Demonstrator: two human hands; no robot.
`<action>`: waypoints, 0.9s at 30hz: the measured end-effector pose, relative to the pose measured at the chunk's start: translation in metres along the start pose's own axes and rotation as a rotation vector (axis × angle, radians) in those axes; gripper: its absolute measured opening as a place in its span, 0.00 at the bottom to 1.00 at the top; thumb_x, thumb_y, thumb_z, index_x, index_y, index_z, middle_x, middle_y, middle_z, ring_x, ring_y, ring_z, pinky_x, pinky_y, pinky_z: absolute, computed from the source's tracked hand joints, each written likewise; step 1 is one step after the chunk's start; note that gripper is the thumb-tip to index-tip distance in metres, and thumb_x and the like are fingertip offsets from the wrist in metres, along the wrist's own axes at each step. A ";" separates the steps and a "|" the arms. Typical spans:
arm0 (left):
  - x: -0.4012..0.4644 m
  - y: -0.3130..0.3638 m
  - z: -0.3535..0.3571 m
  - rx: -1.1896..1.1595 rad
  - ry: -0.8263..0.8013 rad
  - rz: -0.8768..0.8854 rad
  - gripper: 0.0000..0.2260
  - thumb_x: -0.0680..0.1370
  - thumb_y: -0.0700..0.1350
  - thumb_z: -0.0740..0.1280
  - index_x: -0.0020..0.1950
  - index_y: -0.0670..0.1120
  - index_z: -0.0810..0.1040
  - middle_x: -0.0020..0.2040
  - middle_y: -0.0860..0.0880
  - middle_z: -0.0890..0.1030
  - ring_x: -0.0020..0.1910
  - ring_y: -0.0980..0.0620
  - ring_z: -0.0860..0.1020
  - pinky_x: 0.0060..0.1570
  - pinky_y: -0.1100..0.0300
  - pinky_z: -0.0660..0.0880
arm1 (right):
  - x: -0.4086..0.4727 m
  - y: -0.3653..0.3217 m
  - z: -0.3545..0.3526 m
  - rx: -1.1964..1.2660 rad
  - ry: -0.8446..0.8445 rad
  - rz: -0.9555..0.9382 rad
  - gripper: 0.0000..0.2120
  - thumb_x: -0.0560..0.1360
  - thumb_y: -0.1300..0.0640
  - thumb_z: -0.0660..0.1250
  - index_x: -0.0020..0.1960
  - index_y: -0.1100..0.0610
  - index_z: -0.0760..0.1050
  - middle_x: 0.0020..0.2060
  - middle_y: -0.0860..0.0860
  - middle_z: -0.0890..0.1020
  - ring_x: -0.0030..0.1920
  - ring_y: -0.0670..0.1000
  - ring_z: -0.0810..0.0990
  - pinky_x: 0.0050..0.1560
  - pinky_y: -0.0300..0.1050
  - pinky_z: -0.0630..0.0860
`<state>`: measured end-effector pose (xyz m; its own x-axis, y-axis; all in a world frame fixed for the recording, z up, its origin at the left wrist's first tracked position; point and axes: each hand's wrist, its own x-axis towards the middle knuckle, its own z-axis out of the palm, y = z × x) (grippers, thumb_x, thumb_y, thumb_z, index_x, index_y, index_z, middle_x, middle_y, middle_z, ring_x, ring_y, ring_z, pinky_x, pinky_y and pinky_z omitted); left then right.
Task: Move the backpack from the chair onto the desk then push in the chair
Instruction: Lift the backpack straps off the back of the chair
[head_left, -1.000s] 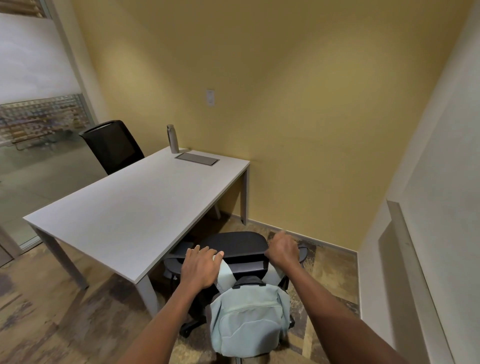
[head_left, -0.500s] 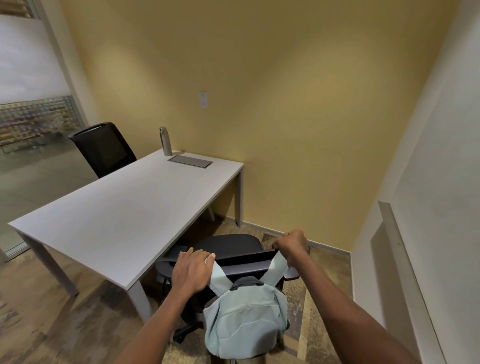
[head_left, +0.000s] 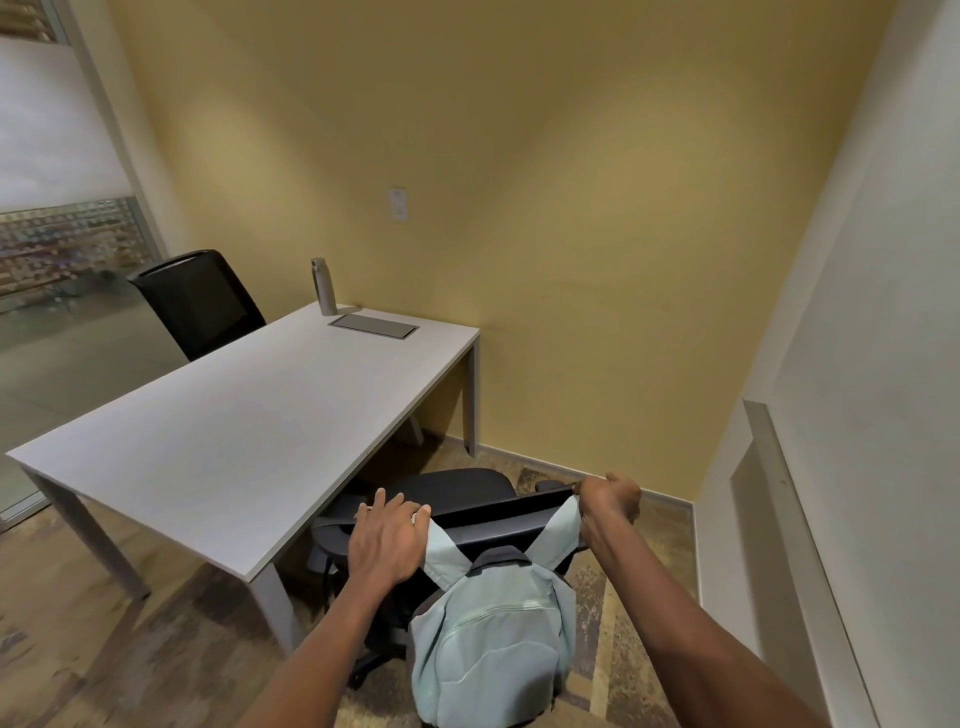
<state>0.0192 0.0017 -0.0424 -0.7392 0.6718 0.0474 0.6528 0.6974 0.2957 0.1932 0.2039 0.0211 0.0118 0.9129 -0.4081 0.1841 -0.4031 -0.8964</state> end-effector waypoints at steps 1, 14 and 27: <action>0.000 0.001 0.000 0.009 0.003 0.001 0.23 0.83 0.57 0.47 0.69 0.53 0.76 0.75 0.46 0.70 0.79 0.44 0.59 0.77 0.43 0.54 | -0.003 0.001 -0.002 0.000 0.013 0.010 0.23 0.75 0.69 0.66 0.70 0.64 0.72 0.66 0.58 0.78 0.62 0.61 0.79 0.54 0.44 0.74; -0.005 0.008 -0.005 0.073 0.012 -0.210 0.31 0.81 0.64 0.48 0.66 0.43 0.77 0.68 0.41 0.77 0.75 0.38 0.64 0.75 0.38 0.54 | -0.036 -0.007 -0.013 0.009 -0.169 0.129 0.17 0.72 0.70 0.68 0.60 0.71 0.74 0.36 0.56 0.77 0.32 0.52 0.73 0.30 0.41 0.71; -0.005 0.015 -0.035 -0.087 0.073 -0.405 0.30 0.69 0.58 0.73 0.62 0.40 0.73 0.58 0.39 0.81 0.63 0.37 0.74 0.70 0.41 0.65 | -0.089 -0.007 0.022 0.064 -0.447 0.124 0.19 0.66 0.64 0.70 0.56 0.63 0.76 0.58 0.56 0.76 0.49 0.56 0.74 0.40 0.47 0.71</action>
<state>0.0271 -0.0002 -0.0052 -0.9451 0.3259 -0.0227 0.2928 0.8758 0.3837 0.1696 0.1242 0.0594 -0.3974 0.7455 -0.5350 0.1470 -0.5238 -0.8391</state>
